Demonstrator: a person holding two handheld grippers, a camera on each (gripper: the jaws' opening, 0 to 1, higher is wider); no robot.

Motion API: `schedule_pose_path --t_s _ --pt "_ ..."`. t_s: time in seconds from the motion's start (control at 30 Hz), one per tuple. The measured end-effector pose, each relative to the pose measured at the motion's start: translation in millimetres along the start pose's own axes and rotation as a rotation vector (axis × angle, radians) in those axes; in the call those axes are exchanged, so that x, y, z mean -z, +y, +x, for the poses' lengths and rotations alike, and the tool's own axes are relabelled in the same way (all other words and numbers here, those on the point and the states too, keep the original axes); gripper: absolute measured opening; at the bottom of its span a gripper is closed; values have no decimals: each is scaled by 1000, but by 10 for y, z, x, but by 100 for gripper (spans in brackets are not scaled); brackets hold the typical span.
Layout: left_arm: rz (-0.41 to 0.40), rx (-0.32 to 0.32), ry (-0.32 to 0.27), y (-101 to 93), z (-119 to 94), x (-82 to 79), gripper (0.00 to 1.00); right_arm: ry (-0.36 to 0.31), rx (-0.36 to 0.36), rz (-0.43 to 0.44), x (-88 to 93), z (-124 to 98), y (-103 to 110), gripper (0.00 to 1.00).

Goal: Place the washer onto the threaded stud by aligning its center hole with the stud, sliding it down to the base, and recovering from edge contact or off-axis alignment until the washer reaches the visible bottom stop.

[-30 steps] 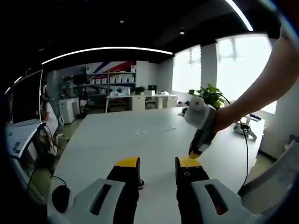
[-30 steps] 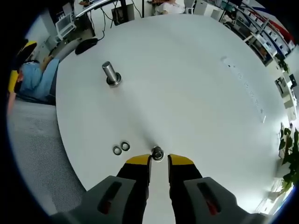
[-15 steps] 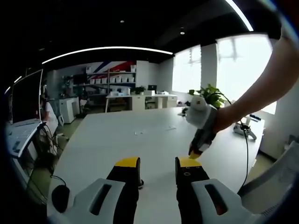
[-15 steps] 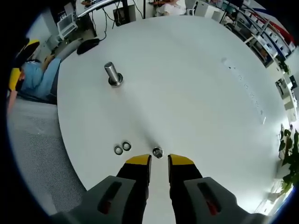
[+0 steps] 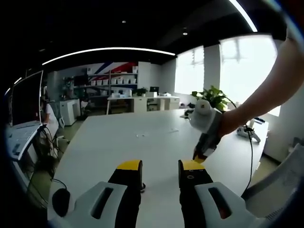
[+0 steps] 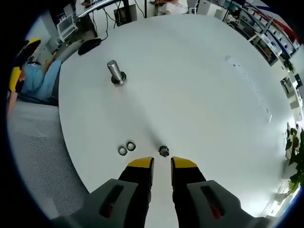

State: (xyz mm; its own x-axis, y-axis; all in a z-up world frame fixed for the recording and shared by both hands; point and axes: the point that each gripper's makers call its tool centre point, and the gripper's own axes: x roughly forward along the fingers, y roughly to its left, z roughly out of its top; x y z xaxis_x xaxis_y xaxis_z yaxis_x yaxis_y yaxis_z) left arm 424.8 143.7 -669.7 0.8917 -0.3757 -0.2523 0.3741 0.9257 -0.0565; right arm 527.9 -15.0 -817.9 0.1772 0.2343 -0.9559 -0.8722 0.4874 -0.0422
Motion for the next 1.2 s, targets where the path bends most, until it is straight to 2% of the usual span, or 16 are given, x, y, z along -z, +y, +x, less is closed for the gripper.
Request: schedule_pose_path --t_s 0.5,1.2 --pt "3 8 2 -20 5 -2 29 -1 -7 14 50 22 71 16" --pt "1 7 -6 -25 -16 -24 29 5 -33 15 51 106 341 16"
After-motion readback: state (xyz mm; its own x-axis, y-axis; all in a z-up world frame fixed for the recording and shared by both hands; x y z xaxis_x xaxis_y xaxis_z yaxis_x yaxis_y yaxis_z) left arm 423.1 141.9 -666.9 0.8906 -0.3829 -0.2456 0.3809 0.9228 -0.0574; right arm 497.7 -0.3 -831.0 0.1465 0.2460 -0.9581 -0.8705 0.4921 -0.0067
